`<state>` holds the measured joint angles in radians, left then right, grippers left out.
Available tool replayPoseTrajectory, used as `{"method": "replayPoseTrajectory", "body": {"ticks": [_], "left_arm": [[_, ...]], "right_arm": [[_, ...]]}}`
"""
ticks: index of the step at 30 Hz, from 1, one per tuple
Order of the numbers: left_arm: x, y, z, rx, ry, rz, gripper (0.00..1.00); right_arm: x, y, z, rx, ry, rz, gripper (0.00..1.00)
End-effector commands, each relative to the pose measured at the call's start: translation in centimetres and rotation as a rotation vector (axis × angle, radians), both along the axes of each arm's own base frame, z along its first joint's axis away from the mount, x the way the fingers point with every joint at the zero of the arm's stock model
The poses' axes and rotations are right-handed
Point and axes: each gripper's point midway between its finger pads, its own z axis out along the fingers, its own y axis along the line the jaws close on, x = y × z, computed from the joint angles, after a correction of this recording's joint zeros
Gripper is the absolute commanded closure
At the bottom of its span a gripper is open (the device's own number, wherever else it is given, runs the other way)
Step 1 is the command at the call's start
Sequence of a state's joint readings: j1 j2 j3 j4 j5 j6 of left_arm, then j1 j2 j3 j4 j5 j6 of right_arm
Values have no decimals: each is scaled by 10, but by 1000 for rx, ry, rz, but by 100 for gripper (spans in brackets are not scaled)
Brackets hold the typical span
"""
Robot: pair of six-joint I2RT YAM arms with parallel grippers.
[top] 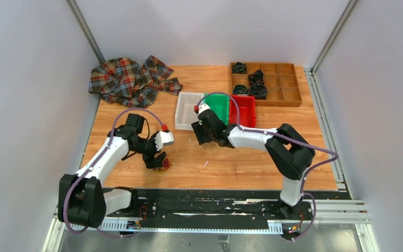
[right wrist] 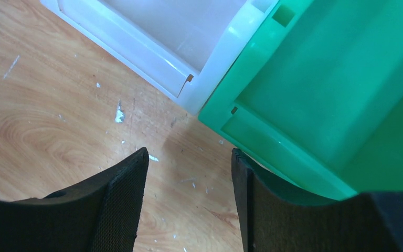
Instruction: Untangle the cables
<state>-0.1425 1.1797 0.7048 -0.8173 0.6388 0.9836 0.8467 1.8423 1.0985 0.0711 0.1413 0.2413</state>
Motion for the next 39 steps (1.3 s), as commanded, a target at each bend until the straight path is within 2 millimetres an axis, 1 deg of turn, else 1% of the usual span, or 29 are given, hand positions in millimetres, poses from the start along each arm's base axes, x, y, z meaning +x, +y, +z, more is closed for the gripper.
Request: {"method": "replayPoseTrajectory", "body": {"ticks": [1, 2, 5, 6, 7, 8, 9, 12, 14, 17, 20, 22, 25, 28, 29, 31, 35, 39], "left_arm": [[16, -14, 2, -28, -61, -6, 33], [17, -17, 3, -32, -68, -13, 37], [20, -28, 7, -37, -69, -47, 55], [21, -32, 8, -37, -65, -53, 63], [22, -36, 10, -40, -62, -61, 71], [24, -38, 12, -43, -58, -63, 80], [26, -41, 13, -47, -56, -65, 87], [31, -48, 23, -71, -53, -59, 99], [36, -54, 35, -101, -63, -44, 99], [42, -62, 61, -158, -85, -18, 99], [37, -64, 80, -179, -102, -33, 99], [35, -63, 88, -183, -125, -33, 99], [33, -60, 92, -182, -154, -29, 99], [31, -58, 92, -177, -158, -18, 99], [30, -58, 90, -176, -149, -14, 99], [30, -58, 90, -180, -138, -4, 99], [32, -61, 100, -197, -122, 39, 99], [34, -62, 114, -218, -119, 92, 99]], "right_arm": [[20, 20, 20, 75, -61, -52, 41], [19, 20, 24, 87, -61, -56, 42], [12, 20, 44, 166, -87, -43, 42], [6, 15, 45, 179, -90, -42, 42], [2, 13, 52, 208, -105, -41, 42], [-4, 8, 54, 222, -105, -43, 42], [-9, 5, 58, 244, -111, -43, 42], [-27, -9, 64, 283, -111, -51, 43], [-41, -16, 67, 298, -124, -39, 43], [-58, -26, 68, 300, -138, -23, 43], [-71, -33, 69, 301, -143, -15, 42], [-78, -34, 72, 304, -155, -3, 43], [-86, -31, 77, 320, -166, 21, 42], [-93, -21, 81, 335, -174, 60, 38], [-94, -16, 83, 344, -179, 74, 33], [-98, -4, 88, 363, -193, 114, 27], [-110, 28, 112, 434, -261, 222, 22], [-110, 52, 134, 492, -296, 254, 21]]}}
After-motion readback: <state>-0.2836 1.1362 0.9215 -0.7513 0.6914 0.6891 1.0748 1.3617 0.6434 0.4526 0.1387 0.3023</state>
